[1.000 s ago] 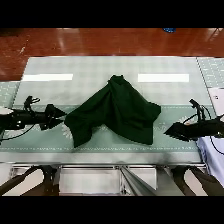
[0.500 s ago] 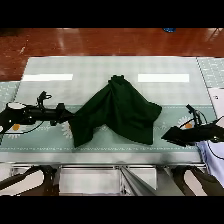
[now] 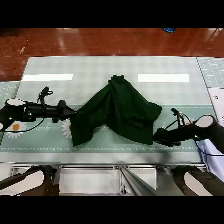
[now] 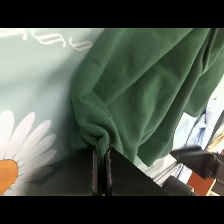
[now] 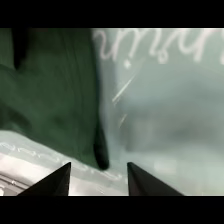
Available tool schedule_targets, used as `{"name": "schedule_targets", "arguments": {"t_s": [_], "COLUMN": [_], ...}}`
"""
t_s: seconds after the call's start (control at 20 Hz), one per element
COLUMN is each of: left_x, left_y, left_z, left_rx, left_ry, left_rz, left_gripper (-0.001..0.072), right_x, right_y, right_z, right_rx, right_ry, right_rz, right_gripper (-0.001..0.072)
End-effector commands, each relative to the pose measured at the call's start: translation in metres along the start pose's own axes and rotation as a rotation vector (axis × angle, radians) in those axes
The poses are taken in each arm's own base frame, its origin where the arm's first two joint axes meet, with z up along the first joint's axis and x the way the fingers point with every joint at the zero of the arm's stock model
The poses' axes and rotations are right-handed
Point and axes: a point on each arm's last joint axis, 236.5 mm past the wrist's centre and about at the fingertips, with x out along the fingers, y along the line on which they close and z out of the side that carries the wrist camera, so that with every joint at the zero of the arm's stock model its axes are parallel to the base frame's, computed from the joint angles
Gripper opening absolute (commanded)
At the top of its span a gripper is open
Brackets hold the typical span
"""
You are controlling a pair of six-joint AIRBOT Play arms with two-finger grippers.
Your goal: Fold the shirts.
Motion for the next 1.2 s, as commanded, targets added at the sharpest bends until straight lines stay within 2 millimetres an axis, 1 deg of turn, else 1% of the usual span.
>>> {"name": "schedule_targets", "arguments": {"t_s": [0.0, 0.05, 0.1, 0.15, 0.2, 0.25, 0.3, 0.35, 0.4, 0.45, 0.5, 0.55, 0.6, 0.65, 0.7, 0.75, 0.8, 0.85, 0.9, 0.95, 1.0, 1.1, 1.15], "left_x": [0.005, 0.008, 0.011, 0.013, 0.014, 0.014, 0.012, 0.007, -0.001, -0.014, -0.038, -0.07, -0.116, -0.161, -0.208, -0.246, -0.282, -0.311, -0.337, -0.358, -0.377, -0.415, -0.432], "left_y": [-0.004, -0.006, -0.007, -0.008, -0.009, -0.012, -0.017, -0.023, -0.034, -0.053, -0.088, -0.13, -0.176, -0.213, -0.246, -0.272, -0.298, -0.319, -0.337, -0.349, -0.358, -0.372, -0.38], "left_z": [-0.006, -0.008, -0.009, -0.009, -0.01, -0.01, -0.007, -0.001, 0.007, 0.019, 0.036, 0.053, 0.07, 0.08, 0.083, 0.079, 0.069, 0.056, 0.042, 0.029, 0.018, -0.009, -0.025], "left_rx": [0.02, 0.029, 0.037, 0.044, 0.047, 0.043, 0.037, 0.037, 0.044, 0.063, 0.094, 0.145, 0.207, 0.261, 0.333, 0.422, 0.53, 0.621, 0.701, 0.771, 0.823, 0.893, 0.921], "left_ry": [0.022, 0.029, 0.031, 0.03, 0.031, 0.029, 0.015, -0.007, -0.039, -0.08, -0.153, -0.246, -0.365, -0.473, -0.575, -0.652, -0.727, -0.791, -0.858, -0.927, -0.997, -1.16, -1.244], "left_rz": [-0.001, 0.003, 0.007, 0.012, 0.011, -0.002, -0.02, -0.038, -0.065, -0.119, -0.23, -0.369, -0.513, -0.614, -0.682, -0.704, -0.697, -0.669, -0.601, -0.5, -0.387, -0.157, -0.068], "left_gripper": [0.0021, 0.0021, 0.0021, 0.0021, 0.0021, 0.0021, 0.0021, 0.0021, 0.0021, 0.0021, 0.0021, 0.0021, 0.0021, 0.0021, 0.0021, 0.0021, 0.002, 0.002, 0.002, 0.002, 0.002, 0.002, 0.002], "right_x": [0.024, 0.029, 0.033, 0.034, 0.03, 0.021, 0.009, -0.008, -0.028, -0.057, -0.092, -0.137, -0.19, -0.241, -0.297, -0.345, -0.387, -0.423, -0.447, -0.467, -0.482, -0.5, -0.507], "right_y": [0.015, 0.021, 0.026, 0.035, 0.052, 0.074, 0.092, 0.108, 0.122, 0.14, 0.158, 0.179, 0.202, 0.227, 0.252, 0.273, 0.292, 0.309, 0.321, 0.332, 0.338, 0.337, 0.33], "right_z": [0.018, 0.021, 0.023, 0.025, 0.027, 0.027, 0.028, 0.034, 0.046, 0.063, 0.081, 0.099, 0.114, 0.121, 0.123, 0.117, 0.104, 0.084, 0.065, 0.042, 0.021, -0.01, -0.024], "right_rx": [0.021, 0.023, 0.017, -0.008, -0.07, -0.164, -0.22, -0.278, -0.341, -0.401, -0.45, -0.506, -0.559, -0.622, -0.681, -0.734, -0.786, -0.841, -0.89, -0.942, -0.979, -0.995, -0.99], "right_ry": [-0.039, -0.043, -0.046, -0.045, -0.043, -0.04, -0.041, -0.064, -0.117, -0.2, -0.293, -0.407, -0.535, -0.663, -0.803, -0.923, -1.026, -1.111, -1.168, -1.213, -1.254, -1.326, -1.359], "right_rz": [0.033, 0.041, 0.047, 0.061, 0.098, 0.154, 0.189, 0.203, 0.198, 0.19, 0.18, 0.172, 0.169, 0.178, 0.185, 0.188, 0.189, 0.189, 0.185, 0.176, 0.163, 0.121, 0.073], "right_gripper": [0.0407, 0.0404, 0.0373, 0.0258, 0.0052, 0.0023, 0.0023, 0.0022, 0.0022, 0.0022, 0.0022, 0.0022, 0.0022, 0.0022, 0.0022, 0.0022, 0.0022, 0.0022, 0.0022, 0.0022, 0.0022, 0.0022, 0.0022]}}
